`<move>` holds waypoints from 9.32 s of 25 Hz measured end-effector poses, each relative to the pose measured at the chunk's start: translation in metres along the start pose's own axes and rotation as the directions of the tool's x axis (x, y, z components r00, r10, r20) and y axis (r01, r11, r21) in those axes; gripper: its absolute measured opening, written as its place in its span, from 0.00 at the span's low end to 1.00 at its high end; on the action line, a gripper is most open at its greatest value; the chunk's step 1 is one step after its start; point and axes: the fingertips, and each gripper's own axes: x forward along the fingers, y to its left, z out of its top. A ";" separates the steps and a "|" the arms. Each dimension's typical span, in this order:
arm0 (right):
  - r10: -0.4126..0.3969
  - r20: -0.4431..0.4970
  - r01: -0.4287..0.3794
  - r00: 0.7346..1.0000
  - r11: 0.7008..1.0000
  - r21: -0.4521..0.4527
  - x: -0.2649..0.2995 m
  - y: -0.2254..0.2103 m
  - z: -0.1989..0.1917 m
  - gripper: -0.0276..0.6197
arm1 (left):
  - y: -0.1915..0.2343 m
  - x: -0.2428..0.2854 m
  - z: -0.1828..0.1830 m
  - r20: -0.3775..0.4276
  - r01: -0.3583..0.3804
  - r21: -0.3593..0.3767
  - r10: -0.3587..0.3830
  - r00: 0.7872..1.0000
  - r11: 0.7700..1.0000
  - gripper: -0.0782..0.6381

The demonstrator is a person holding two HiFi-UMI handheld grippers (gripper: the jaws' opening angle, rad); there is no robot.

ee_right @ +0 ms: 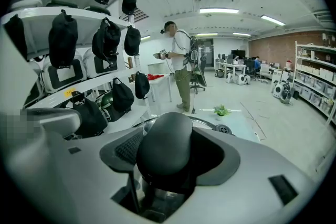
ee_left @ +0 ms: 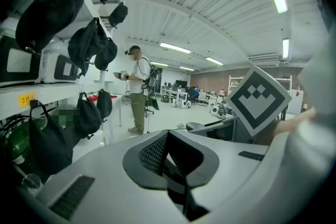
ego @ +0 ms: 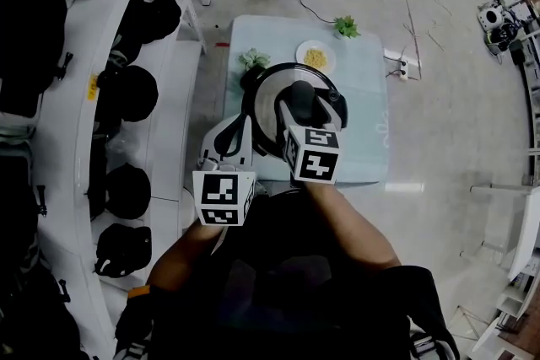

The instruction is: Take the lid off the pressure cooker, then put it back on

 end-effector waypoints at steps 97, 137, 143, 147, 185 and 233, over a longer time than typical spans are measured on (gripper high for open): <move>0.314 -0.174 -0.348 0.933 0.910 -0.226 0.035 -0.277 -0.117 0.51 | -0.271 0.126 -0.091 -0.276 -0.198 -0.047 0.177 0.945 0.979 0.12; 0.265 -0.299 -0.360 0.917 0.872 -0.331 0.061 -0.284 -0.180 0.51 | -0.289 0.156 -0.118 -0.351 -0.179 -0.067 0.145 0.925 0.982 0.12; 0.242 -0.310 -0.350 0.919 0.862 -0.366 0.059 -0.281 -0.191 0.52 | -0.293 0.160 -0.107 -0.326 -0.166 -0.057 0.139 0.935 0.984 0.12; 0.236 -0.312 -0.348 0.920 0.857 -0.380 0.059 -0.281 -0.193 0.52 | -0.296 0.163 -0.101 -0.316 -0.157 -0.048 0.134 0.939 0.986 0.12; 0.287 0.046 -0.263 0.957 0.921 -0.287 -0.120 -0.221 -0.072 0.07 | -0.286 0.049 -0.054 -0.089 -0.079 -0.047 0.075 0.993 0.996 0.12; 0.238 0.032 -0.221 0.971 0.937 -0.269 -0.129 -0.275 -0.086 0.07 | -0.314 0.045 -0.048 -0.079 -0.158 -0.053 0.154 0.985 0.986 0.12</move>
